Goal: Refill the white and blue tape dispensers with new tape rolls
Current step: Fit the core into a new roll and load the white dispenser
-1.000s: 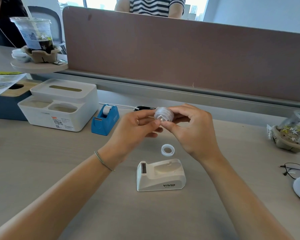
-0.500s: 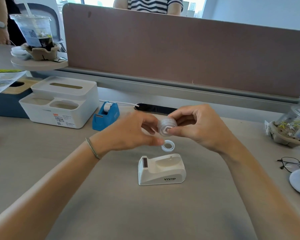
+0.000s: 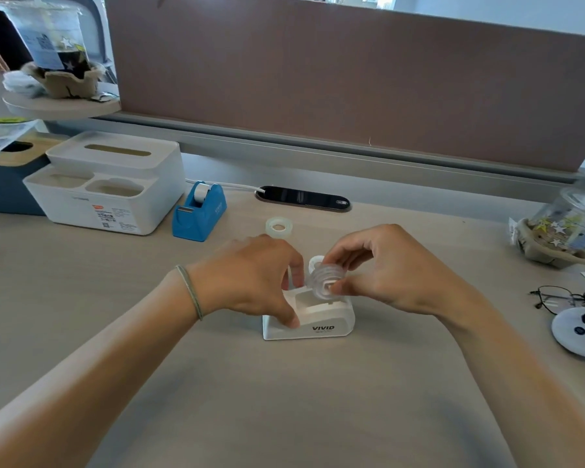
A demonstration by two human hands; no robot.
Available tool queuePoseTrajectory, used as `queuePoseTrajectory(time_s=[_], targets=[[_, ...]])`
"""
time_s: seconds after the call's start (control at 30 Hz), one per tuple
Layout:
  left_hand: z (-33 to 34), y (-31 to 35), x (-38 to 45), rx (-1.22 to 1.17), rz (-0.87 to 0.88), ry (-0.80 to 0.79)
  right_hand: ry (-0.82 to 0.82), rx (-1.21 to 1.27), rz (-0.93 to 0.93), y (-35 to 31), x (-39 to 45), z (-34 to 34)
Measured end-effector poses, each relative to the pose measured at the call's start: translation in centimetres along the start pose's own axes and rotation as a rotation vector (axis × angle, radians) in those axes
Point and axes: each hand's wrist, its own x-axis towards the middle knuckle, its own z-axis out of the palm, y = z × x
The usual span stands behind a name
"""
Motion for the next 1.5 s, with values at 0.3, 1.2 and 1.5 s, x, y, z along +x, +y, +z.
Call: queuePoseTrajectory(time_s=[0.3,1.2,1.5], targets=[[-0.1,-0.3,0.1,-0.055,-0.001,0.032,0.035,-0.115,-0.048,0.1,0.0,0.6],[0.0,-1.0,0.6,-0.107,0.017,0.032,-0.181,0.334,-0.002,5.6,1.6,2.0],[-1.0,1.1,-0.6,-0.152,-0.021,0.056,-0.159,0.270,-0.004,5.3,1.7,1.9]])
